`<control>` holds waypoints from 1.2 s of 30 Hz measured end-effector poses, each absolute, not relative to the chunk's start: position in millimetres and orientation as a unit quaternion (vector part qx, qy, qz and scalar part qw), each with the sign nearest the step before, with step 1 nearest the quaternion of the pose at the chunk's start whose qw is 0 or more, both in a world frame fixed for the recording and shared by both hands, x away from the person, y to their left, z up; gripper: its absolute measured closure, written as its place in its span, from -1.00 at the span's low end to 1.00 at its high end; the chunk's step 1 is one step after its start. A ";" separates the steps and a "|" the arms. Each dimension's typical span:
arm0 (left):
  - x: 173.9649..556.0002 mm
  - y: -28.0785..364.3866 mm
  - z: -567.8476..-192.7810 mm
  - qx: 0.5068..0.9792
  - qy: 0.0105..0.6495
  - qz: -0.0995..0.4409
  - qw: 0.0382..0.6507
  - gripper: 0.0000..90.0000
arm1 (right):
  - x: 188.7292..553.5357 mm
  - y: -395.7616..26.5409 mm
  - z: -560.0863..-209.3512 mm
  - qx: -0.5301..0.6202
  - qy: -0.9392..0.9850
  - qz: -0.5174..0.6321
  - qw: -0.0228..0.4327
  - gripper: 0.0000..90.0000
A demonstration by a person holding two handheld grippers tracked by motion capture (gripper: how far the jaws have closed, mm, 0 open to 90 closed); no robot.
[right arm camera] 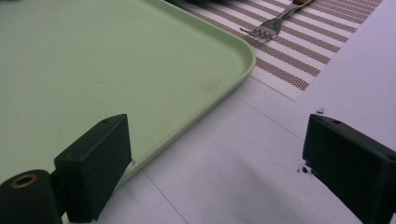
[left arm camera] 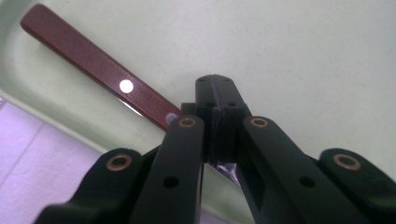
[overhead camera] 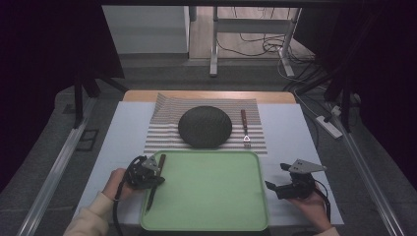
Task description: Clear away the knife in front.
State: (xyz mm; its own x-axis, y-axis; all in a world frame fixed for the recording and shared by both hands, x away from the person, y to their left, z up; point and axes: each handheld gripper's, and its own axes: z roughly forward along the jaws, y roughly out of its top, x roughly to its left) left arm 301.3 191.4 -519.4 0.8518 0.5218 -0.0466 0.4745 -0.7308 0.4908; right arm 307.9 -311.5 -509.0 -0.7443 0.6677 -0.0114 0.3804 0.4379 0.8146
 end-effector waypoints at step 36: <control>248.9 233.8 -508.4 0.781 0.462 0.162 0.389 -0.36 | 308.5 -313.4 -504.8 0.309 0.818 0.455 0.170 -0.82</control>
